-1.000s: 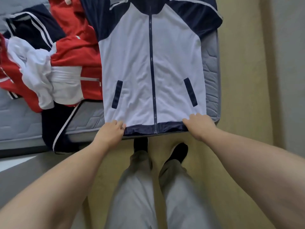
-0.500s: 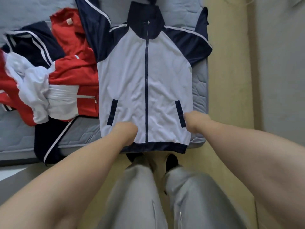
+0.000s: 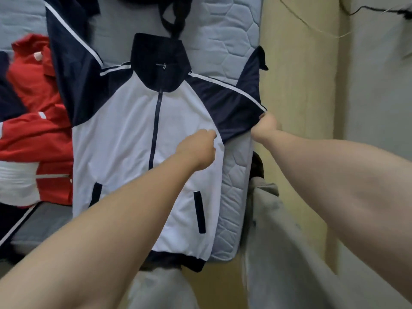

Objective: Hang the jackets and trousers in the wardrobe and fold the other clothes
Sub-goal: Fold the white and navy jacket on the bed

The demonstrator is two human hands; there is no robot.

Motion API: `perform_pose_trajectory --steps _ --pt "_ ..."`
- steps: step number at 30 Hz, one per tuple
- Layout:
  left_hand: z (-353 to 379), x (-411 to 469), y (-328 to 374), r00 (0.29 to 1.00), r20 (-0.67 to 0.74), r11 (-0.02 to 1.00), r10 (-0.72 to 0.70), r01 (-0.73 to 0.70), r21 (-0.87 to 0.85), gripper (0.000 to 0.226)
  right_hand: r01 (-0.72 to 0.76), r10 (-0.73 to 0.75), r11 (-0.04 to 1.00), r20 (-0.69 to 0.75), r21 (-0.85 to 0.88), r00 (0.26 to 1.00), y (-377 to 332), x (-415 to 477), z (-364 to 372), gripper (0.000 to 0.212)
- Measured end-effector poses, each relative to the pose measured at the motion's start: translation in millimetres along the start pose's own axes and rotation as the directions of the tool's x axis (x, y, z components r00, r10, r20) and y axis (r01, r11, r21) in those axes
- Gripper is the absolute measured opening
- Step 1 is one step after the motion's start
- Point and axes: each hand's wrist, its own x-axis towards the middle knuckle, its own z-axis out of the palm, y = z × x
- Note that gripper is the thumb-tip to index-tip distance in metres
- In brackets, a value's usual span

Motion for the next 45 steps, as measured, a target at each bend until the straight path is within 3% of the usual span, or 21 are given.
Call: perform_pose_trajectory --steps 2,4,8,10,13,14,16,19,21,23,24,26,27,29,31,33,36,38,39,43,45 --pt "0 34 18 0.995 -0.061 0.982 -0.079 0.067 -0.175 0.032 0.038 -0.04 0.998 -0.036 -0.059 0.999 4 30 -3 0.053" --pt "1 58 29 0.986 -0.053 0.952 -0.161 0.141 -0.272 0.03 0.158 -0.153 0.96 0.039 -0.23 0.987 4 57 -11 0.062" --pt "6 90 38 0.958 0.007 0.907 -0.286 0.273 -0.321 0.038 0.395 -0.315 0.837 0.257 -0.379 0.914 15 96 -30 0.025" --pt "9 98 40 0.945 0.038 0.89 -0.325 0.319 -0.325 0.043 0.532 -0.454 0.746 0.277 -0.402 0.847 18 94 -50 0.008" --pt "4 97 48 0.934 0.1 0.868 -0.342 0.355 -0.347 0.056 0.742 -0.727 0.521 0.236 -0.422 0.645 17 68 -78 0.021" --pt "0 93 51 0.926 0.133 0.829 -0.352 0.375 -0.415 0.058 0.776 -0.766 0.474 0.24 -0.417 0.597 13 52 -85 0.023" --pt "-10 83 57 0.896 0.233 0.63 -0.377 0.433 -0.645 0.053 0.783 -0.753 0.491 0.267 -0.38 0.602 -5 17 -91 0.023" --pt "-25 61 58 0.846 0.42 0.186 -0.328 0.494 -0.849 0.025 0.666 -0.589 0.733 0.357 -0.141 0.725 -49 -27 -81 0.016" --pt "-31 43 54 0.831 0.44 0.032 -0.34 0.478 -0.878 0.019 0.471 -0.458 0.878 0.452 0.091 0.766 -83 -52 -66 0.011" --pt "-29 25 41 0.792 0.393 -0.037 -0.467 0.426 -0.904 0.019 0.212 -0.319 0.945 0.547 0.251 0.774 -110 -70 -46 0.003" --pt "-22 15 32 0.763 0.377 -0.098 -0.524 0.386 -0.917 0.021 0.047 -0.255 0.94 0.604 0.339 0.755 -119 -77 -34 0.008" --pt "-7 -6 12 0.712 0.425 -0.318 -0.558 0.29 -0.903 0.024 -0.275 -0.19 0.829 0.708 0.486 0.68 -131 -92 -11 0.012" --pt "-1 -14 5 0.702 0.474 -0.414 -0.531 0.273 -0.868 0.031 -0.375 -0.189 0.759 0.731 0.533 0.656 -134 -95 -3 0.012" --pt "17 -30 -12 0.629 0.588 -0.551 -0.509 0.286 -0.784 0.068 -0.429 -0.187 0.711 0.738 0.557 0.649 -134 -101 16 0.017" --pt "34 -45 -24 0.495 0.575 -0.457 -0.651 0.349 -0.818 0.093 -0.399 -0.169 0.752 0.739 0.525 0.652 -127 -103 31 0.026" --pt "47 -62 -32 0.481 0.382 -0.165 -0.789 0.434 -0.886 0.096 -0.39 -0.132 0.788 0.749 0.476 0.65 -116 -98 43 0.031" --pt "72 -85 -45 0.649 0.175 0.299 -0.74 0.551 -0.779 0.09 -0.261 -0.032 0.913 0.692 0.315 0.721 -103 -98 56 0.031" --pt "86 -93 -54 0.73 0.093 0.591 -0.677 0.615 -0.523 0.099 -0.013 -0.065 0.993 0.63 0.119 0.774 -97 -101 66 0.041" --pt "91 -96 -58 0.755 0.056 0.678 -0.653 0.617 -0.4 0.102 0.108 -0.111 0.993 0.623 0.043 0.774 -96 -104 70 0.046" --pt "107 -109 -72 0.832 0.096 0.815 -0.547 0.555 -0.166 0.103 0.336 -0.201 0.937 0.638 -0.096 0.743 -98 -122 93 0.047" --pt "109 -112 -81 0.852 0.067 0.849 -0.519 0.523 -0.077 0.075 0.411 -0.228 0.897 0.626 -0.162 0.746 -103 -125 107 0.042"
